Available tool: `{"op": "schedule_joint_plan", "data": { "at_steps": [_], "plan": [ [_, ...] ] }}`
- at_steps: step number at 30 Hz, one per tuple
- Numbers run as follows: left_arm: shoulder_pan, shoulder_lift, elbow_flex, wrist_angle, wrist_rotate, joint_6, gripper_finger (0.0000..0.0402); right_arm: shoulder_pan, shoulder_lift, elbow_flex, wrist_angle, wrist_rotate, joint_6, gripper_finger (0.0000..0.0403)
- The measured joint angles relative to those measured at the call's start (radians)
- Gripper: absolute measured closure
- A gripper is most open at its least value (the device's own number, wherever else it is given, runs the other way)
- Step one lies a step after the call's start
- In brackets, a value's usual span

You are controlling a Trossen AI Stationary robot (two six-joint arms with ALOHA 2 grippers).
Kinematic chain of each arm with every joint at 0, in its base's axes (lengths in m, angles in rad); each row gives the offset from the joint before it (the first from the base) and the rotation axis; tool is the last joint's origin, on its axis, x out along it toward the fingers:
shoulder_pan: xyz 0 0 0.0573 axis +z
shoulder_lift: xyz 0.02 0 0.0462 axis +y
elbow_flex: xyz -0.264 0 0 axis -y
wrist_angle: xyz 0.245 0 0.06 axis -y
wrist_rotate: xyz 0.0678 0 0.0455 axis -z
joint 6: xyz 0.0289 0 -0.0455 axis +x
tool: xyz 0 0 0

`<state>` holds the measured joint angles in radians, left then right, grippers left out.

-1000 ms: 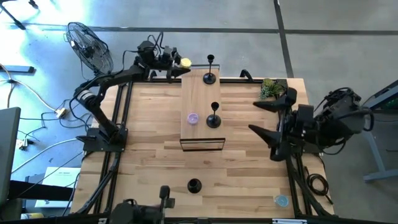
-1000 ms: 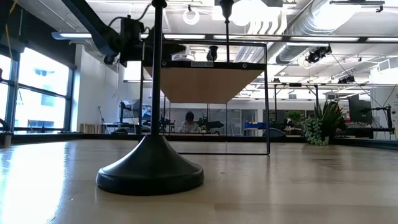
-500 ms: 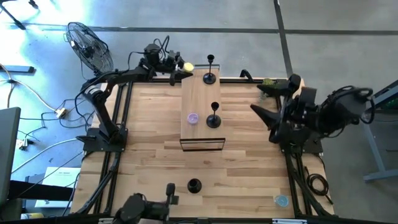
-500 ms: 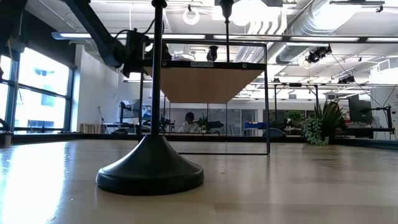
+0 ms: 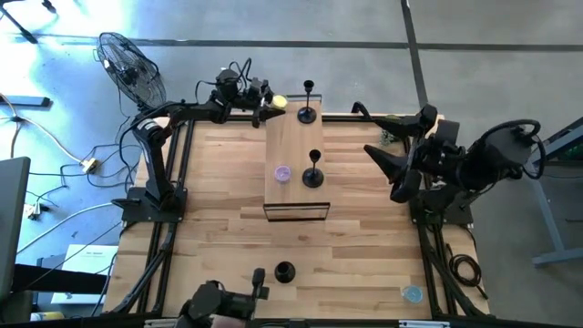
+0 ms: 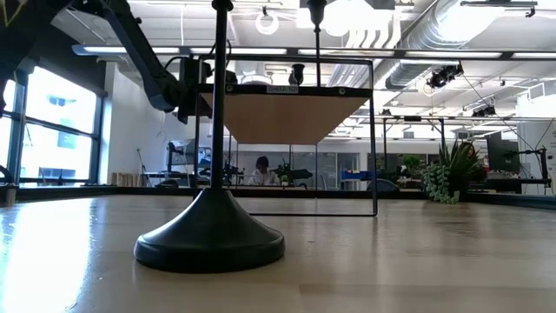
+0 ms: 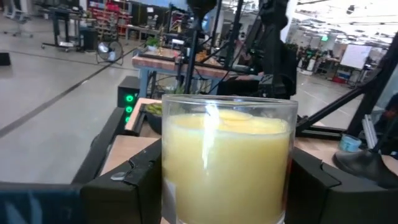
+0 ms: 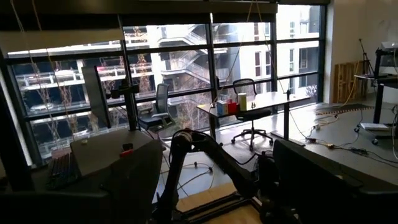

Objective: Pick & Place candle stick holders
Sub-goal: Put the yellow scented candle on the shelf

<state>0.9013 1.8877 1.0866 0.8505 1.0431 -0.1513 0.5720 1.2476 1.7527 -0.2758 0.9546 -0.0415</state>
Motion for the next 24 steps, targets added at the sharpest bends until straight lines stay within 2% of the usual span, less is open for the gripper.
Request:
{"op": "schedule_joint_plan", "data": {
  "at_steps": [9, 15, 24],
  "plan": [
    [-0.026, 0.0, 0.001, -0.005, 0.013, 0.002, 0.018, 0.0, 0.0, 0.0, -0.024, -0.004, 0.022, 0.01],
    [-0.024, 0.0, 0.001, -0.001, 0.012, -0.022, 0.018, -0.003, 0.0, 0.0, -0.08, -0.024, 0.096, 0.01],
    [-0.025, -0.028, -0.003, -0.006, -0.031, -0.071, 0.018, -0.003, 0.0, 0.0, -0.106, -0.049, 0.13, 0.01]
  ]
}}
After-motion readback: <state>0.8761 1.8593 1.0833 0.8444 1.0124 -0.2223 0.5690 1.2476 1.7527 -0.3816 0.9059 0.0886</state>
